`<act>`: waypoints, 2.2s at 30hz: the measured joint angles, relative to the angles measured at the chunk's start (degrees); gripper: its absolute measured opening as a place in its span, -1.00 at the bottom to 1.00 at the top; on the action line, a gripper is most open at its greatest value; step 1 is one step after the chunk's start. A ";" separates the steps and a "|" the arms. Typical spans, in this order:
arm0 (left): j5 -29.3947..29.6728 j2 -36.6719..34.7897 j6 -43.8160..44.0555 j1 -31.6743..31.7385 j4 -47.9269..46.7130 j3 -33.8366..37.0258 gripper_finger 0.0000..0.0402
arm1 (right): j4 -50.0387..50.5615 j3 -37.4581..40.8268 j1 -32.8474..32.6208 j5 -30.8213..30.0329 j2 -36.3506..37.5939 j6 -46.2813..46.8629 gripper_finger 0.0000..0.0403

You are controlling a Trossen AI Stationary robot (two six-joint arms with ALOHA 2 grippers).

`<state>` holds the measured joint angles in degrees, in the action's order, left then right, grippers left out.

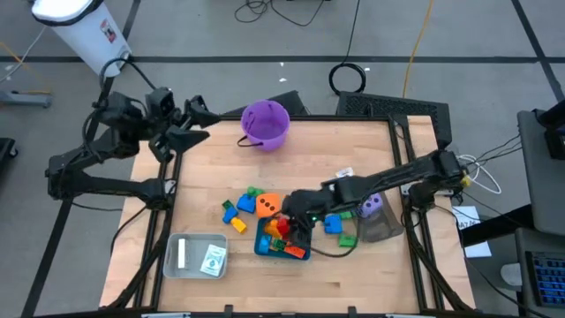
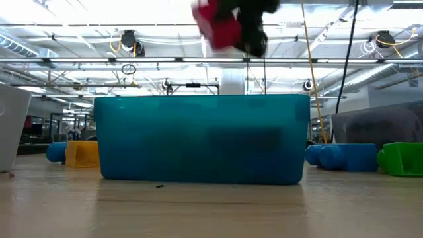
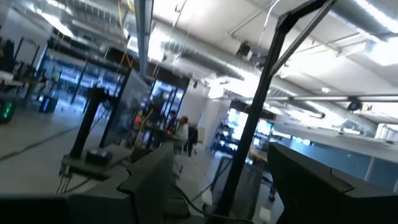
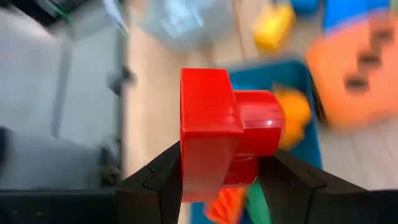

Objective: Pick & Place Toys
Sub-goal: Put the red game piece into the blue bin, then put the light blue game piece into the blue bin

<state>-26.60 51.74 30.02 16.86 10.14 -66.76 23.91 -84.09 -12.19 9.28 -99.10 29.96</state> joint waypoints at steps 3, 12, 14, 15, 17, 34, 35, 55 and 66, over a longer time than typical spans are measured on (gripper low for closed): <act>0.07 -0.02 -0.94 -0.67 -3.09 0.00 0.34 | 4.78 0.02 0.04 1.92 -3.26 -0.63 -0.15; 3.43 0.00 -3.68 -3.23 -8.59 0.02 0.34 | 7.69 0.04 0.59 4.30 -10.38 -1.10 -0.15; 3.62 0.00 -4.07 -3.59 -8.64 0.02 0.34 | 7.73 0.04 1.13 4.20 -10.71 -1.10 -0.15; 3.64 -0.02 -4.18 -3.70 -8.65 0.02 0.34 | 7.60 0.04 1.40 4.21 -10.77 -1.10 -0.15; 3.68 -0.02 -4.30 -3.86 -8.85 0.02 0.34 | 7.58 0.04 2.02 4.19 -10.96 -1.10 -0.15; 3.89 -0.02 -4.28 -4.98 -17.91 0.02 0.34 | 5.62 0.06 5.73 6.69 -10.70 -1.67 0.25; 4.12 -0.02 -4.28 -5.00 -18.53 0.02 0.34 | 4.63 0.11 6.23 8.46 -10.35 -1.07 0.26; 4.73 0.00 -4.38 -5.54 -21.52 0.02 0.34 | -45.50 0.09 14.16 18.21 -7.04 21.00 0.25; 7.24 -0.02 -5.72 -6.51 -21.43 0.02 0.34 | -50.34 0.07 17.94 26.95 -1.74 21.68 0.25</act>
<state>-19.35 51.72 24.29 10.35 -11.29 -66.74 -26.43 -84.02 5.75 36.23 -100.85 51.64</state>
